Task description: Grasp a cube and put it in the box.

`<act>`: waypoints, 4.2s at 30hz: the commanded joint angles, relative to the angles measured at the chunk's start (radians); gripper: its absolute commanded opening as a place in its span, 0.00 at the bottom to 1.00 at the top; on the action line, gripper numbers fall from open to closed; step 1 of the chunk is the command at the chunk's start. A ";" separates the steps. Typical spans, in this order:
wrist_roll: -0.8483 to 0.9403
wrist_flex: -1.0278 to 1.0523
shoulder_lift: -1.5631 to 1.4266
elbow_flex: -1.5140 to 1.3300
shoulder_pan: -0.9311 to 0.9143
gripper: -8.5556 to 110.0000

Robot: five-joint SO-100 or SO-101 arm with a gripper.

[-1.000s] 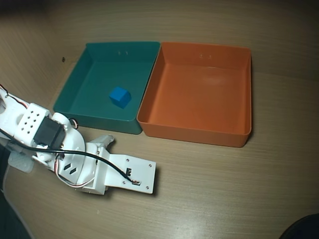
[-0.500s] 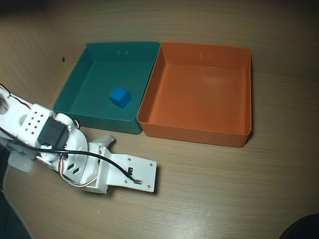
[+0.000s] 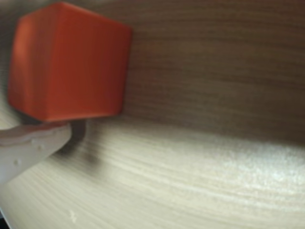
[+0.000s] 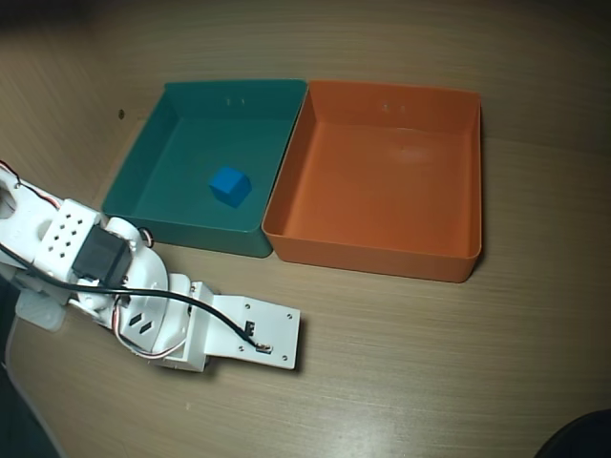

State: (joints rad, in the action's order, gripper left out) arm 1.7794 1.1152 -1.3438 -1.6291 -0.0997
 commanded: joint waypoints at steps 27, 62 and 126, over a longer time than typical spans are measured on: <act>-0.011 -0.003 -0.147 0.210 -0.014 0.02; -0.014 0.012 -0.229 0.591 0.233 0.03; -0.012 -0.002 0.646 1.315 0.471 0.48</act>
State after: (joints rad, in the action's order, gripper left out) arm 1.7763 1.1259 -0.6473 -0.3820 0.3758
